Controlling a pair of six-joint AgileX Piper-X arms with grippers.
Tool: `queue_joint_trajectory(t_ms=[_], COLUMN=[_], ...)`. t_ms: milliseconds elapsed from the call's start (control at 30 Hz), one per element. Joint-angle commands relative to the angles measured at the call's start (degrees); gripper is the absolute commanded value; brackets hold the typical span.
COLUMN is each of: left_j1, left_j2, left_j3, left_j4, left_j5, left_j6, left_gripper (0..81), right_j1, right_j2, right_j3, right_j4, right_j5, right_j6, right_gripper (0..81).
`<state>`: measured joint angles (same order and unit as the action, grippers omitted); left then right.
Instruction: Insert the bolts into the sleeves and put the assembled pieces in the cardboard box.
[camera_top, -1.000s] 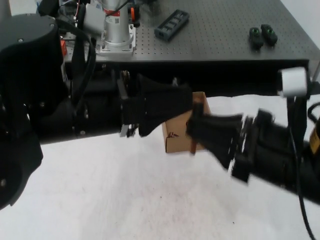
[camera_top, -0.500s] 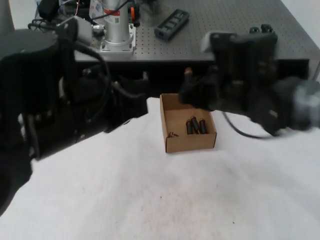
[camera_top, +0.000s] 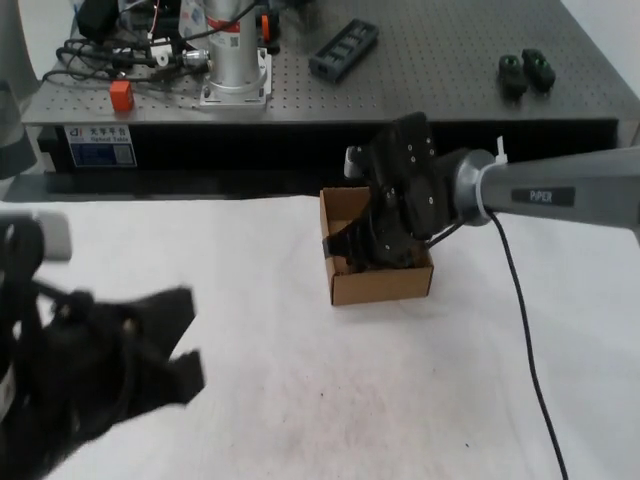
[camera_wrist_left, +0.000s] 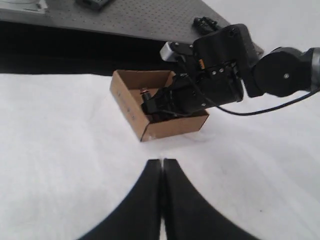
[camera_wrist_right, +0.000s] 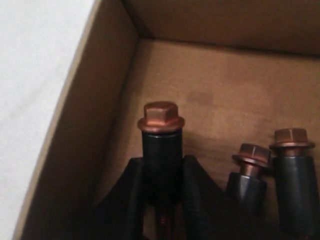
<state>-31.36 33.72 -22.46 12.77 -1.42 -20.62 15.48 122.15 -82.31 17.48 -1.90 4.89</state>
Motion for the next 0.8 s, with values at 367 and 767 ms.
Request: queue_joint_trajectory(t_ms=[367, 767], left_j1=[0.0, 0.0], left_j2=[-7.2, -11.2], left_j3=[5.6, 10.8], left_j4=[5.6, 7.7], left_j5=[-4.6, -5.6], left_j6=[-3.4, -5.5], left_gripper=[0.6, 0.6], right_j1=[-2.7, -2.7], right_j2=[-17.9, -66.2], right_j3=[8.1, 57.0], right_j4=[-1.3, -16.9], right_j5=[-0.2, -6.0], right_j6=[2.8, -1.0], right_gripper=[22.5, 1.1])
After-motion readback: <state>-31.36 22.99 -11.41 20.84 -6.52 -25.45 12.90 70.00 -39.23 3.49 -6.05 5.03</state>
